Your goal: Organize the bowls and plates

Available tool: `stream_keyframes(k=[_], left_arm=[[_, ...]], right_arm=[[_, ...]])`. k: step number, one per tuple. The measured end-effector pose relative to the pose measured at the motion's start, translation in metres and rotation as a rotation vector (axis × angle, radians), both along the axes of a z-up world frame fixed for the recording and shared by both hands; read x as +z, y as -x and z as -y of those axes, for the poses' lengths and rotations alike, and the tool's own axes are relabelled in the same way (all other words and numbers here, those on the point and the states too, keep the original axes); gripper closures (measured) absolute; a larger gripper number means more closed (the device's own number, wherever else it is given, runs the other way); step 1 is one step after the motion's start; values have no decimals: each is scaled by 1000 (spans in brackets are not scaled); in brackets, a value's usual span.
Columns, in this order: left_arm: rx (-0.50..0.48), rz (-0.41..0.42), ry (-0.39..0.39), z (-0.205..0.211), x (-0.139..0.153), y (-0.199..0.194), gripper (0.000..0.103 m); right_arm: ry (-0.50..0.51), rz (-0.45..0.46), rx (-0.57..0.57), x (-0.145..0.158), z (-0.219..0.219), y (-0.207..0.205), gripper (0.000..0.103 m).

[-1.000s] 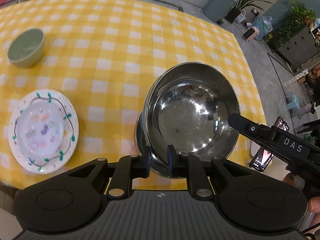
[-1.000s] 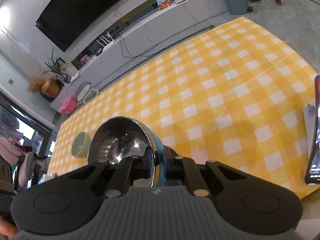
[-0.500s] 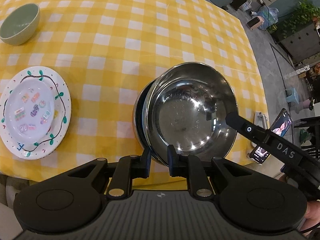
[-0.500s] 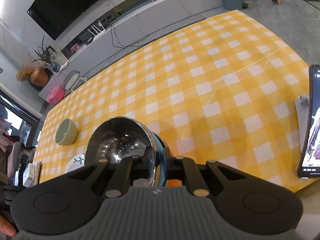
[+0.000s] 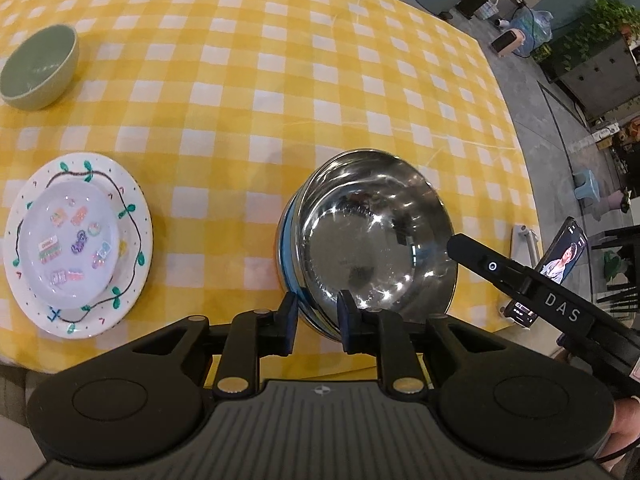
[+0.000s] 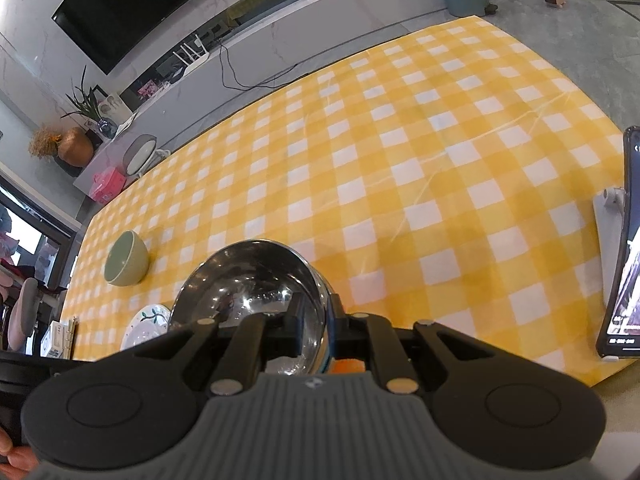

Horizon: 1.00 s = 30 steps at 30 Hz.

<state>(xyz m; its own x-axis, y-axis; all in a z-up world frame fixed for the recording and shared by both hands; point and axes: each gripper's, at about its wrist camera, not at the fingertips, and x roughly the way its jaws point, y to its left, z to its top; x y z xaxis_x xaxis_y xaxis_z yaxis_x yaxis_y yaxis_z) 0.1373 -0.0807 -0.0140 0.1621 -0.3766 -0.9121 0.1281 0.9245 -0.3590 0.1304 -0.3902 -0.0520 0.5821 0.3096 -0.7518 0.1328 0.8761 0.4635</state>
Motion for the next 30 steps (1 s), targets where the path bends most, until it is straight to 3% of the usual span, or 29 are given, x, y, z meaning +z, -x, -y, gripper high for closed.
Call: stream_keyframes(k=[3, 9, 16, 19, 21, 24, 30], left_arm=[[-13, 34, -9, 0, 4, 1, 80], [-17, 148, -41, -4, 18, 4, 80], [-3, 268, -71, -4, 22, 2, 80], [13, 274, -60, -7, 17, 0, 89], [18, 267, -45, -9, 14, -1, 92], [14, 258, -33, -9, 10, -2, 99], [15, 245, -28, -9, 6, -5, 99]], right_arm=[[-12, 9, 2, 0, 0, 0, 81], [-9, 28, 6, 0, -2, 1, 77], [82, 52, 11, 4, -14, 2, 69], [122, 52, 18, 3, -18, 2, 73], [141, 54, 23, 2, -20, 2, 84], [174, 61, 28, 2, -25, 3, 90], [192, 50, 25, 1, -26, 1, 91]])
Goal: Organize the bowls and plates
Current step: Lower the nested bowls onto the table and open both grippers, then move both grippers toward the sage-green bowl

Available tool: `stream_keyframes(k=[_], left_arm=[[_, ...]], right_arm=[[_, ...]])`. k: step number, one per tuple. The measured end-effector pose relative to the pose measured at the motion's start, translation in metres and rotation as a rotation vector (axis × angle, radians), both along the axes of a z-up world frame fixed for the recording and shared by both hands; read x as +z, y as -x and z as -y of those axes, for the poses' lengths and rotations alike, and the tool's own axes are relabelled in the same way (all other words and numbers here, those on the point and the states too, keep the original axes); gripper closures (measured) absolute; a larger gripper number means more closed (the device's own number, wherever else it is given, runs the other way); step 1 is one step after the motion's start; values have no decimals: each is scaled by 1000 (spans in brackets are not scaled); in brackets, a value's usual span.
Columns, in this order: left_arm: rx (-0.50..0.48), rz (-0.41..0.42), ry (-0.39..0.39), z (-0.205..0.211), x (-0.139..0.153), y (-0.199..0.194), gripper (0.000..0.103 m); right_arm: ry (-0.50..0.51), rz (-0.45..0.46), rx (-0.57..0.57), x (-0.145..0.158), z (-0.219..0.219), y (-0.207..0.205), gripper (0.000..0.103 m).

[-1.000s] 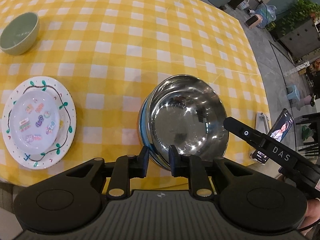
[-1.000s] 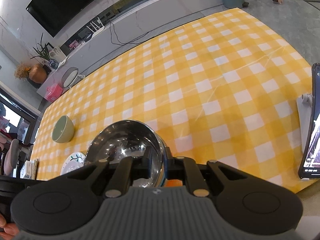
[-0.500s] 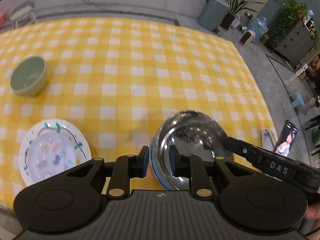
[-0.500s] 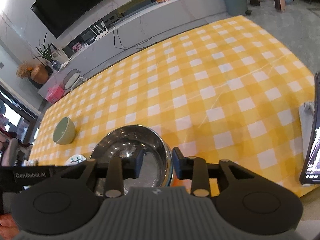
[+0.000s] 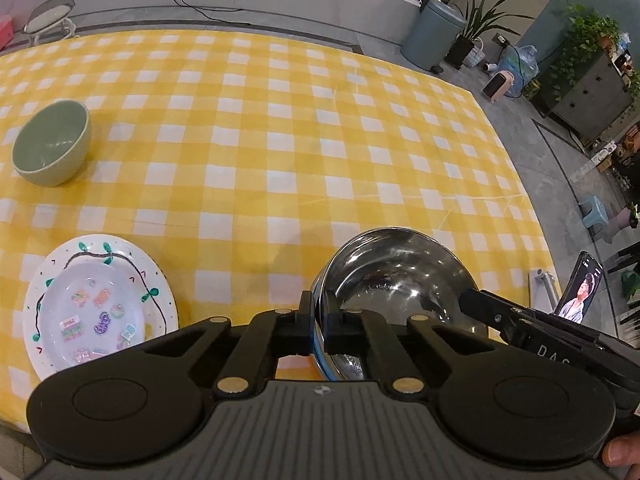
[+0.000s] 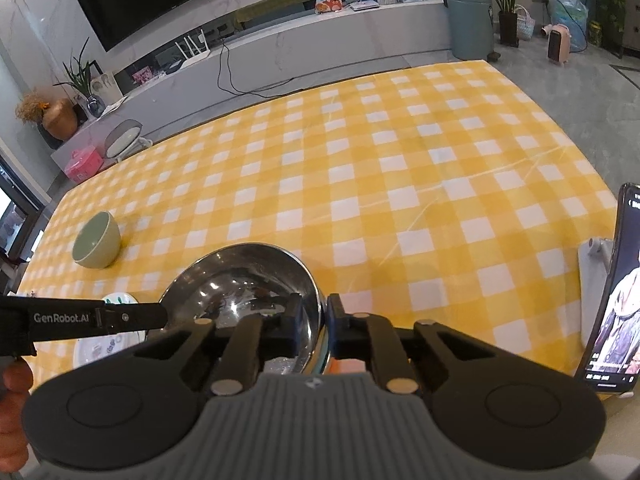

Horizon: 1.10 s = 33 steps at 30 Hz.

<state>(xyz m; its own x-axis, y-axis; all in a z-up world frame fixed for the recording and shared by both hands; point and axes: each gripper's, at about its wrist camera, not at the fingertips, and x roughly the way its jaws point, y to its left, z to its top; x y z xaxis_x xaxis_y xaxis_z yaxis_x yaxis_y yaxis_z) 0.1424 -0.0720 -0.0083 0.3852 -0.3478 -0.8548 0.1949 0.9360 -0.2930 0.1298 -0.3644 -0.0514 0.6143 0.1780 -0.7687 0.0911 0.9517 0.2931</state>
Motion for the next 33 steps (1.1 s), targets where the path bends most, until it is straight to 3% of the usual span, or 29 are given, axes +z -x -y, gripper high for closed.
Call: stream_keyframes(k=[4, 7, 14, 18, 20, 22, 33], left_arm=[[-1, 6, 37, -6, 4, 1, 94], [3, 20, 42, -12, 9, 2, 88], [-6, 88, -21, -31, 23, 5, 81], [12, 110, -59, -50, 30, 2, 76], [22, 128, -70, -61, 34, 0, 68], [34, 152, -84, -72, 37, -2, 54], [123, 194, -108, -145, 42, -26, 51]], right_arm=[[-13, 24, -7, 5, 1, 2, 86], [-17, 74, -36, 14, -2, 5, 63], [-78, 144, -65, 25, -19, 4, 52], [-108, 166, -64, 26, -37, -2, 35], [-115, 169, -42, 26, -49, -6, 34], [-120, 161, -15, 26, -61, -11, 33], [-118, 85, 112, 19, -138, -52, 32]])
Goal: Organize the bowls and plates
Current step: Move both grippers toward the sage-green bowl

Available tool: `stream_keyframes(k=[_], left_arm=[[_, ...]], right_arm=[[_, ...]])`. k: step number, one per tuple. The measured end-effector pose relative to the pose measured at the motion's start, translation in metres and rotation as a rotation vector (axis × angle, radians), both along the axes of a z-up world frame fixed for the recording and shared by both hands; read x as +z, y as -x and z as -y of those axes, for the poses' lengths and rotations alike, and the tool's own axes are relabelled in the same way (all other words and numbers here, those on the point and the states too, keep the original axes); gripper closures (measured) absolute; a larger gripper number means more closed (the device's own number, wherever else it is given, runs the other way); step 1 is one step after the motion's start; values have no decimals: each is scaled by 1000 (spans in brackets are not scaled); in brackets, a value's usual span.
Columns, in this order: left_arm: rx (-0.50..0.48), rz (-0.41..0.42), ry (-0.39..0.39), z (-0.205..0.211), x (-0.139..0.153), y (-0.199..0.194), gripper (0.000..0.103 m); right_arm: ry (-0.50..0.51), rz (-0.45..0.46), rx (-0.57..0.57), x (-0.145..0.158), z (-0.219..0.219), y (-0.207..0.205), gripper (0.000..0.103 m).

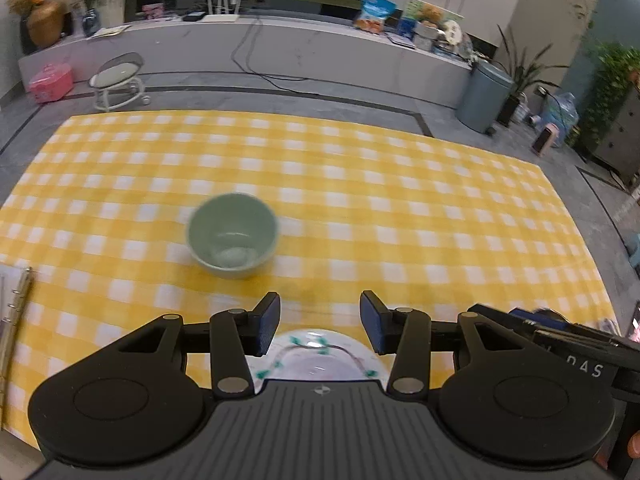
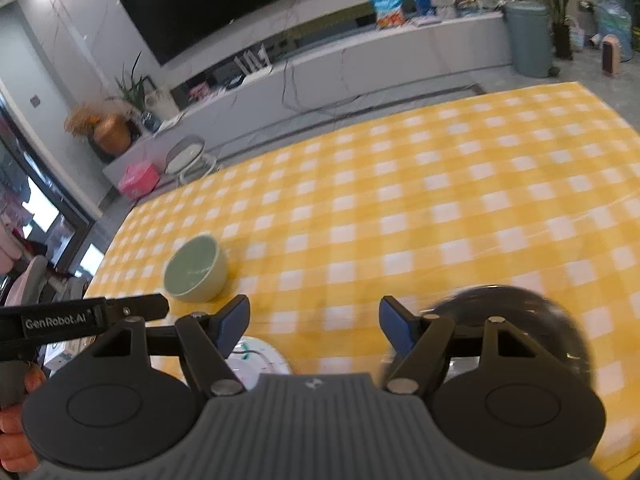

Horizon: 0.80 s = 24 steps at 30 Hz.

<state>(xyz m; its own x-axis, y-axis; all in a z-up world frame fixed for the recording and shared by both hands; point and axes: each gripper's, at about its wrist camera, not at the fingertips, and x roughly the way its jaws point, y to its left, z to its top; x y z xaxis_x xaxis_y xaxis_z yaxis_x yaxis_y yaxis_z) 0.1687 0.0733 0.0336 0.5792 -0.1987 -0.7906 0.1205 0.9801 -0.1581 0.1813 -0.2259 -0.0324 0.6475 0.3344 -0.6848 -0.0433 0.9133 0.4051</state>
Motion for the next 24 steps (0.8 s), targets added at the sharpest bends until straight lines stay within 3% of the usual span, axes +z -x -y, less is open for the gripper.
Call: stream_keyframes(k=[7, 15, 21, 24], left_arm=[[57, -1, 48, -41, -3, -21, 50], [122, -34, 99, -81, -17, -61, 49], [150, -88, 99, -96, -45, -91, 49], [184, -150, 155, -107, -64, -103, 50]], right_arm=[[-4, -93, 33, -9, -43, -40, 32], [-10, -127, 95, -10, -85, -82, 33], [-4, -166, 66, -19, -114, -114, 38], [14, -209, 44, -32, -130, -131, 44]])
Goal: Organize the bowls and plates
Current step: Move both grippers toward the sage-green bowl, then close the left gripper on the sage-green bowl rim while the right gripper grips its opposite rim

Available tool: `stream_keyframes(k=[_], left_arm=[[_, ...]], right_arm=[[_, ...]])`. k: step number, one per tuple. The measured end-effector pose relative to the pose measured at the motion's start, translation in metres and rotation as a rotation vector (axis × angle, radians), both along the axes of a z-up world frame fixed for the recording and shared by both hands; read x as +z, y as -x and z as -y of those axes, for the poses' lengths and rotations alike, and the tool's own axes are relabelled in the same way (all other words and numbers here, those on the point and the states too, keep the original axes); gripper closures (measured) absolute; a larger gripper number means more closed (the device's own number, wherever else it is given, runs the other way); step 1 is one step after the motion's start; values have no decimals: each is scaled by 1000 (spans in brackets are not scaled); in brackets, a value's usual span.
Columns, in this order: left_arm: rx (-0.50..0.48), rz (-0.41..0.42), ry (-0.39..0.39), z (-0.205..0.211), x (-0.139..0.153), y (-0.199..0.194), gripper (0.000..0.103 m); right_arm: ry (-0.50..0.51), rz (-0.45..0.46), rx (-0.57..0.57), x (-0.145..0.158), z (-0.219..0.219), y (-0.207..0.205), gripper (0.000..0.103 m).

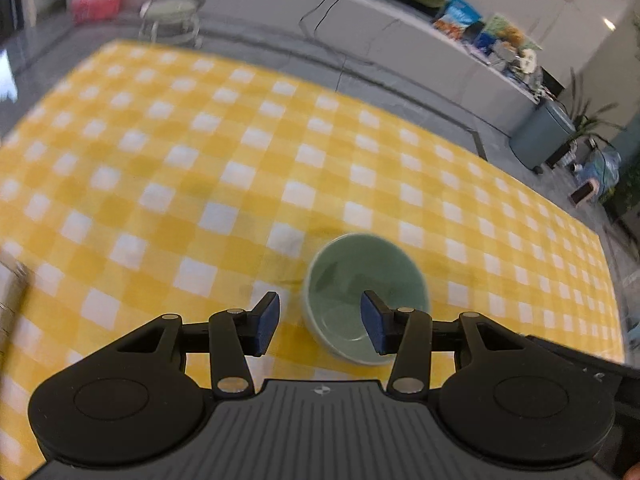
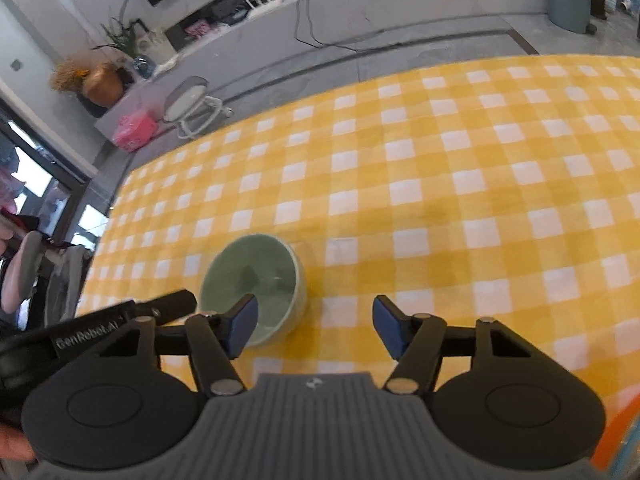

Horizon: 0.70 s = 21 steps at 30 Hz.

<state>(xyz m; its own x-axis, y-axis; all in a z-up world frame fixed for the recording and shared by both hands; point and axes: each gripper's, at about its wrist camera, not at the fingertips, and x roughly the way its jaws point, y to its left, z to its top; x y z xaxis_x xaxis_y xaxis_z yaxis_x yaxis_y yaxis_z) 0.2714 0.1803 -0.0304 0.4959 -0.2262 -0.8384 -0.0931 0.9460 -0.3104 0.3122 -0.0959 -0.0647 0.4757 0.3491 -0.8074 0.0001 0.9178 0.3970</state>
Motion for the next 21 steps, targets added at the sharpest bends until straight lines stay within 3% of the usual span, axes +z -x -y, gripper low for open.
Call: stream_keyframes(k=[5, 10, 21], left_arm=[[38, -45, 67, -13, -21, -15, 52], [46, -90, 62, -13, -35, -26, 59], [10, -109, 30, -3, -46, -32, 82]], right_arm=[[-25, -91, -13, -24, -15, -23, 56], [-32, -155, -10, -43, -26, -38, 70], [-47, -172, 12, -60, -29, -50, 87]])
